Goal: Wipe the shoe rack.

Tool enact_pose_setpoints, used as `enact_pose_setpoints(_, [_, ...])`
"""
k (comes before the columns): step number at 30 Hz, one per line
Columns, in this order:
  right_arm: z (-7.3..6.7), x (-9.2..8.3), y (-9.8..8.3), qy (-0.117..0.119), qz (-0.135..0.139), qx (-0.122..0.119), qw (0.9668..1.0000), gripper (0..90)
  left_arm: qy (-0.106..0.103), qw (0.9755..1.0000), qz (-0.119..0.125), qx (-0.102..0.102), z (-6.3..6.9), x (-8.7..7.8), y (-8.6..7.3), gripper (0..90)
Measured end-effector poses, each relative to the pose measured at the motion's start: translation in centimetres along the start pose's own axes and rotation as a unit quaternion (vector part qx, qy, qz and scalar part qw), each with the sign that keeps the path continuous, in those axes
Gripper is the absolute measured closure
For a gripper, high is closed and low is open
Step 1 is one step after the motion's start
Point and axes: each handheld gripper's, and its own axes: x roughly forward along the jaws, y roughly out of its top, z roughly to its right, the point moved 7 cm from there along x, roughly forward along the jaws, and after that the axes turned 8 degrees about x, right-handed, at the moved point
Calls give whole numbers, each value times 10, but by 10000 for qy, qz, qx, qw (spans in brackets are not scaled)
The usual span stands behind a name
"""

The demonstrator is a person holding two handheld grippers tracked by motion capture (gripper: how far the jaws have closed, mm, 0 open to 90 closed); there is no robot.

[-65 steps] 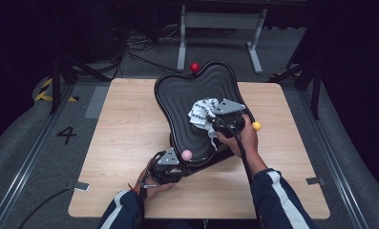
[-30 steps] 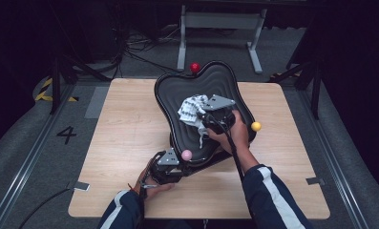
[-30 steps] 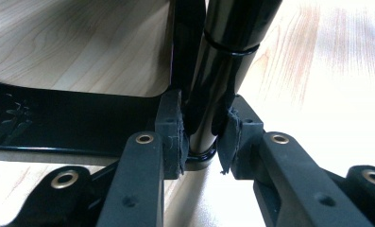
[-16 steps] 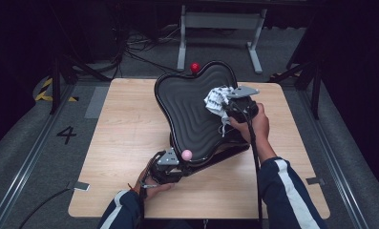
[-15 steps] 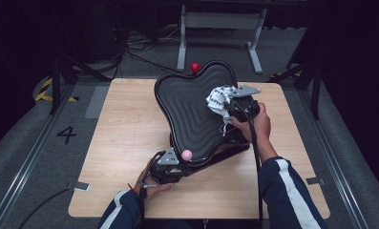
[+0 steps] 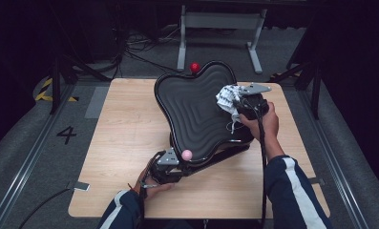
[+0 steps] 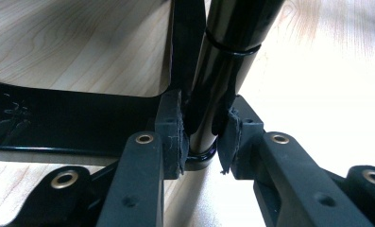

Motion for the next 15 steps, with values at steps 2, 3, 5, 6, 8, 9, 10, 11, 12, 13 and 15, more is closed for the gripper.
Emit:
enact_pose_setpoints(2, [-3,0,1,78,28,23,10000,785,1,10000,6,-24,0,0,0,713])
enact_pose_setpoints(3, [-6,0,2,137,49,25,9999,785,-8,10000,9,-30,0,0,0,713])
enact_pose_setpoints(5, [-10,0,3,179,52,-5,9998,785,-7,10000,12,-46,0,0,0,713])
enact_pose_setpoints(6, [-16,0,5,195,72,-129,9997,785,-18,10000,18,-68,0,0,0,713])
enact_pose_setpoints(8, [-24,1,8,250,67,-201,9995,785,-19,10000,45,-51,0,1,0,713])
enact_pose_setpoints(9, [-28,1,9,306,77,-212,9993,785,-31,10000,57,-51,0,1,1,712])
enact_pose_setpoints(10, [-32,1,11,334,77,-226,9992,784,-31,10000,57,-51,0,1,1,713])
enact_pose_setpoints(11, [-38,1,13,383,85,-293,9988,784,-31,10000,57,-54,0,1,1,713])
enact_pose_setpoints(12, [-44,1,15,438,87,-320,9985,784,-35,9999,70,-62,0,1,1,713])
enact_pose_setpoints(13, [-44,1,15,438,87,-320,9985,784,-35,9999,70,-62,0,1,1,713])
enact_pose_setpoints(15, [-59,2,19,525,113,-444,9976,783,-25,10000,68,-49,-1,1,1,713])
